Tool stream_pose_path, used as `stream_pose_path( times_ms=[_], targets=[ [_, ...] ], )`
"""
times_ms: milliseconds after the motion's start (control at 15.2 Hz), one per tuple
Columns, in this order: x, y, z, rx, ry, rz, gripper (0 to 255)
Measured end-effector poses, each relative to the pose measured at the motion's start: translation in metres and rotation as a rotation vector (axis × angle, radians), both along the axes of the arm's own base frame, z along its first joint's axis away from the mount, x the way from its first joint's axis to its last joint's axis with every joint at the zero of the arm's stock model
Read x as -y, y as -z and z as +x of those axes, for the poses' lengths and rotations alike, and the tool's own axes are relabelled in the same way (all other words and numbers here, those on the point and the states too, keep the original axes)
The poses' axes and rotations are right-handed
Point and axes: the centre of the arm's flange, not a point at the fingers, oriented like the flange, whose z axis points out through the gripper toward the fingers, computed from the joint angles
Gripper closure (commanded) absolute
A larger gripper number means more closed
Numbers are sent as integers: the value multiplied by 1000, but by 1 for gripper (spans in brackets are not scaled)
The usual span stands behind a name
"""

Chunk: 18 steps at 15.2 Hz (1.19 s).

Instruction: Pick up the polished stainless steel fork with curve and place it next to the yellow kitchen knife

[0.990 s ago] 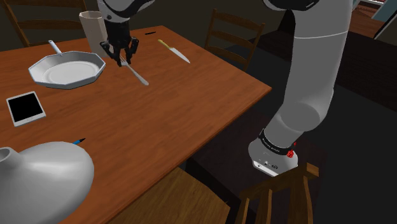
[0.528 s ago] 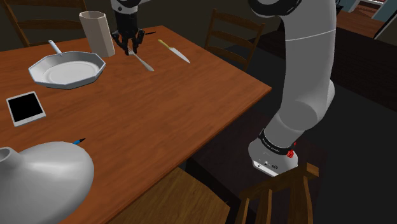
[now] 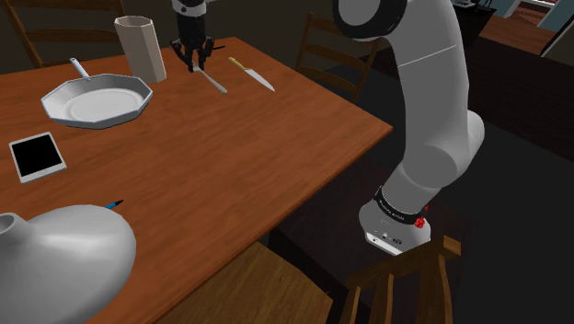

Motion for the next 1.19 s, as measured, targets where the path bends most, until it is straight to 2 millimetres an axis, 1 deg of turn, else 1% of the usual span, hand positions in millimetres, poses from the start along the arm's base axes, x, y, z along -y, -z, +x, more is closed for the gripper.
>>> stream_pose_path(
  times_ms=[594,726,858,1188],
  targets=[
    [1,46,2,0,-1,0,255],
    [1,60,3,0,0,0,255],
    [1,65,2,0,-1,0,255],
    [1,66,2,0,-1,0,255]
  ],
)
